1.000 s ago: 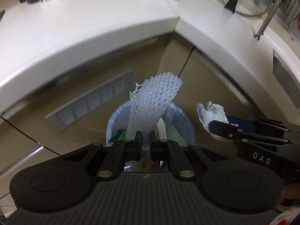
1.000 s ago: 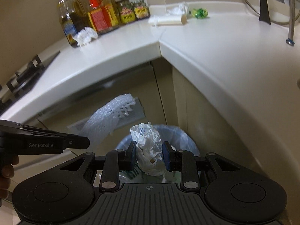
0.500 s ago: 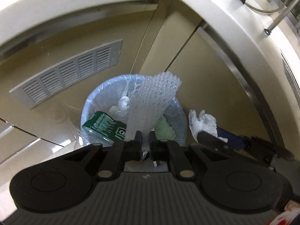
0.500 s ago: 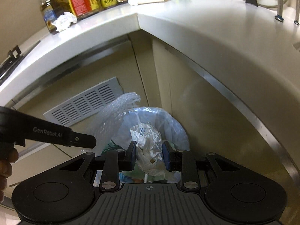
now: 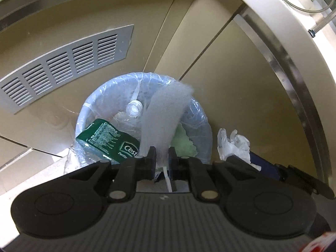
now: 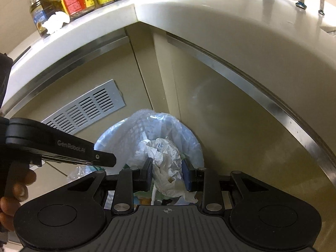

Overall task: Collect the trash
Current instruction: 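Carry the bubble wrap and plastic bag down over the wastebasket, then open both grippers to drop bubble wrap and bag into the wastebasket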

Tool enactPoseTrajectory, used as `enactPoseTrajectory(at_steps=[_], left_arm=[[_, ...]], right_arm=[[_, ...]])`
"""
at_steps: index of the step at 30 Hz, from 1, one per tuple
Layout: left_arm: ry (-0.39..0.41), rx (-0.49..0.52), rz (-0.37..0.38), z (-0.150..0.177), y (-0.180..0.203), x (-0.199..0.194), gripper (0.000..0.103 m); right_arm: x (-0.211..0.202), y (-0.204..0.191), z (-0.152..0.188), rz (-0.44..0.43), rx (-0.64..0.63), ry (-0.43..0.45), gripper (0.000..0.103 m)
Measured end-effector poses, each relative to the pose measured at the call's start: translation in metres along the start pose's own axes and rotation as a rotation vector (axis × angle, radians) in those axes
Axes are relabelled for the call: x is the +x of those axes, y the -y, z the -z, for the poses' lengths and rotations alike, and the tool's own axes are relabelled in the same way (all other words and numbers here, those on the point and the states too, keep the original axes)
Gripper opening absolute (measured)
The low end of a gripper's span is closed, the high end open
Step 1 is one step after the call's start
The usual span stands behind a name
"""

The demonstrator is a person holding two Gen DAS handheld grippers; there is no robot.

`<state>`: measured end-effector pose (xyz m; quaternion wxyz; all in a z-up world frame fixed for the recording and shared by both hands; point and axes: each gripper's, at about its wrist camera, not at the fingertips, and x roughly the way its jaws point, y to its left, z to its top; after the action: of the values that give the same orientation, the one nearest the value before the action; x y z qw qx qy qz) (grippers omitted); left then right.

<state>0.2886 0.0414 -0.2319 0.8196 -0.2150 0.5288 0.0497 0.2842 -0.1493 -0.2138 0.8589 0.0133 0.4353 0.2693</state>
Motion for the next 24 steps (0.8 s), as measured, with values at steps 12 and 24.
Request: enactPoseTrajectory(at_steps=[12, 24], left_arm=[[0.056, 0.012, -0.021, -0.005, -0.01, -0.008, 0.027], [0.081, 0.027, -0.067, -0.007, -0.033, -0.02, 0.027]], right_arm=[[0.01, -0.001, 0.001, -0.008, 0.022, -0.005, 0.03], [0.029, -0.009, -0.001, -0.038, 0.005, -0.031, 0.03]])
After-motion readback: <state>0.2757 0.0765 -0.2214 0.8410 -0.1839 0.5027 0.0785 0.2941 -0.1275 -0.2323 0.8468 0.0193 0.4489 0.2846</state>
